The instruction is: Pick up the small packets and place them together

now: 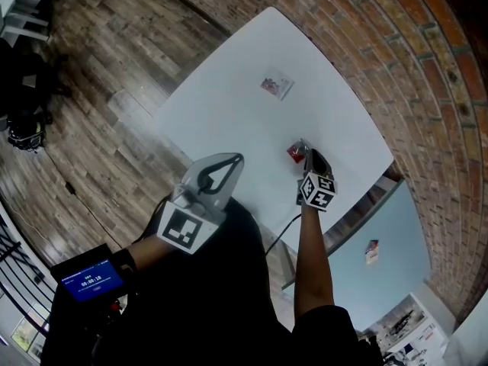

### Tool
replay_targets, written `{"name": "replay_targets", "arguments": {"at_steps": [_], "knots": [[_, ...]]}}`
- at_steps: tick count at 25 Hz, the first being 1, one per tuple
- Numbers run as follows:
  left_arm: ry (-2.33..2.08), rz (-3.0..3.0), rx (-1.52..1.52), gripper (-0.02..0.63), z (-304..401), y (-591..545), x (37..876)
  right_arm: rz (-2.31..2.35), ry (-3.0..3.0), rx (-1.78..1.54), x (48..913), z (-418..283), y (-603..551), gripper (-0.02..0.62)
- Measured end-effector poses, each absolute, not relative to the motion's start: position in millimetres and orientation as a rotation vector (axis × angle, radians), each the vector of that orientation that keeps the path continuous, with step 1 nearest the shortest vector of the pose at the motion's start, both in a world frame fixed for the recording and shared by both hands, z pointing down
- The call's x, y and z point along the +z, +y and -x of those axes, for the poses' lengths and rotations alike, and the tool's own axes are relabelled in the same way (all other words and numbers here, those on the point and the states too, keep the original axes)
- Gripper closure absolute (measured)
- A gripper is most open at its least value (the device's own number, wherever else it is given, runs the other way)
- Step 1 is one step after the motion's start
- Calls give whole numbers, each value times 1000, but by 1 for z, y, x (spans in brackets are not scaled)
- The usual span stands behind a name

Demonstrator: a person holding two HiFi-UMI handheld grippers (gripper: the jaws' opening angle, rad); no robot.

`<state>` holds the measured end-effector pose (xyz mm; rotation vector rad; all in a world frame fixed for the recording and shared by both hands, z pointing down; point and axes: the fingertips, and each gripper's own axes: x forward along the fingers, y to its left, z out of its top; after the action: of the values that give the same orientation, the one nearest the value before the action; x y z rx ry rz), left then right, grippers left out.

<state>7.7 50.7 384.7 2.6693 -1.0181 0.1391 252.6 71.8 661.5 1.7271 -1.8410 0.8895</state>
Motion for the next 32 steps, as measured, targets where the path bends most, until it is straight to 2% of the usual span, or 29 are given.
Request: {"name": "replay_targets", "arguments": {"at_steps": [4,8,12,16,32], "knots": [[-1002,-2669,142,604,-9,52,385,-1740,-1785,892,670,-263,79,576],[-1005,-2674,141,604,-8,52,385,-1753,-1762,875,668,-266,86,493],[-1007,-2672,129,604,-9,51,382,-1663,-1806,806,665,-250,92,486],[-997,-2676,127,604,-11,52,382,-1523,-1837,751,670,-224,97,448],[-1016,-2660,170,604,-5,52,392,-1443,-1805,808,701,-222,85,439]]}}
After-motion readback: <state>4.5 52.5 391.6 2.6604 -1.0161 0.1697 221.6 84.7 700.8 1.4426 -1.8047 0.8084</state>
